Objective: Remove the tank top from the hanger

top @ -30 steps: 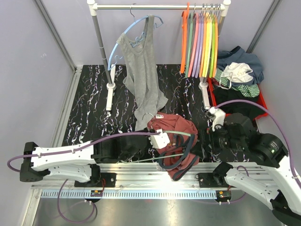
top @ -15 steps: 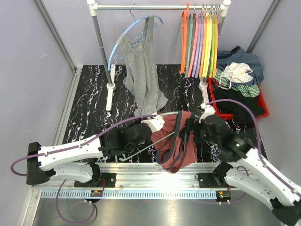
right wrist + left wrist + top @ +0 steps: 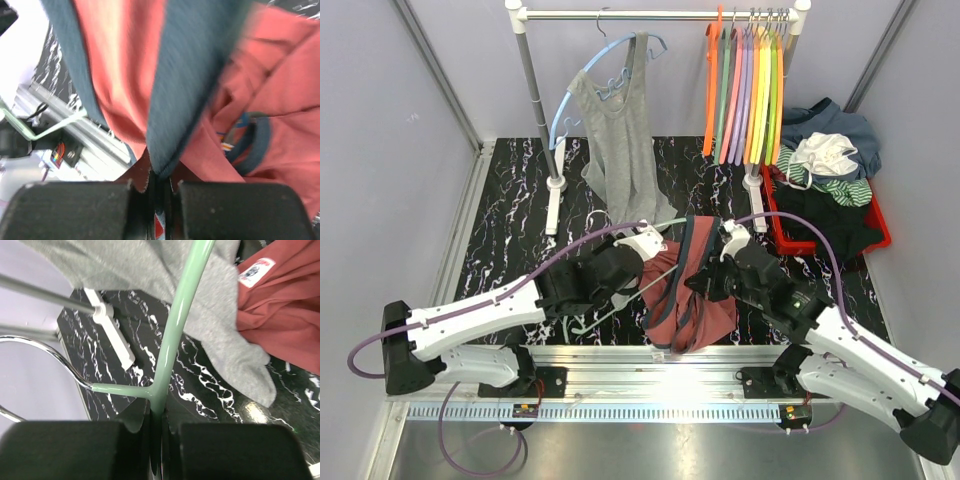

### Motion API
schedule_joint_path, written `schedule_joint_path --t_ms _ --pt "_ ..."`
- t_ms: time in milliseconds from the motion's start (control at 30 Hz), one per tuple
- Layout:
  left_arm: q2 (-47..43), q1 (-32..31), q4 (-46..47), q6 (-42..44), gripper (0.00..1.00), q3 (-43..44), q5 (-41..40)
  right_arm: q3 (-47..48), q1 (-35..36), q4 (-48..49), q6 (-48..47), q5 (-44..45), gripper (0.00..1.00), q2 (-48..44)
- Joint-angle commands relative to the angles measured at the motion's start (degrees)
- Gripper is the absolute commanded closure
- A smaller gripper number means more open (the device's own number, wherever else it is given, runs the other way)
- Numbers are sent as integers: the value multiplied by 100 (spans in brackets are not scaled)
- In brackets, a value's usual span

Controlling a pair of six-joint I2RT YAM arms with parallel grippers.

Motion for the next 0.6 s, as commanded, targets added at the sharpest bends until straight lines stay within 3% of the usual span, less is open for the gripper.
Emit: schedule_joint_path --t_ms 0,67,267,300,400,567 --pt "46 244 254 -522 100 331 -410 174 62 -304 87 633 100 -288" --pt "46 280 149 -575 100 278 -384 367 54 -786 192 1065 100 -533" --pt "-42 280 -264 -716 100 6 266 807 54 -1412 877 3613 100 -1289" --pt "-51 271 -361 -959 100 -12 362 868 62 -1596 1113 4443 100 -1325" --pt "-130 280 -748 -1006 100 -65 872 1342 45 -2843 2334 5756 100 -949" --pt "-489 280 -1249 -1278 100 -39 542 1686 36 -3146 2392 5964 100 -351"
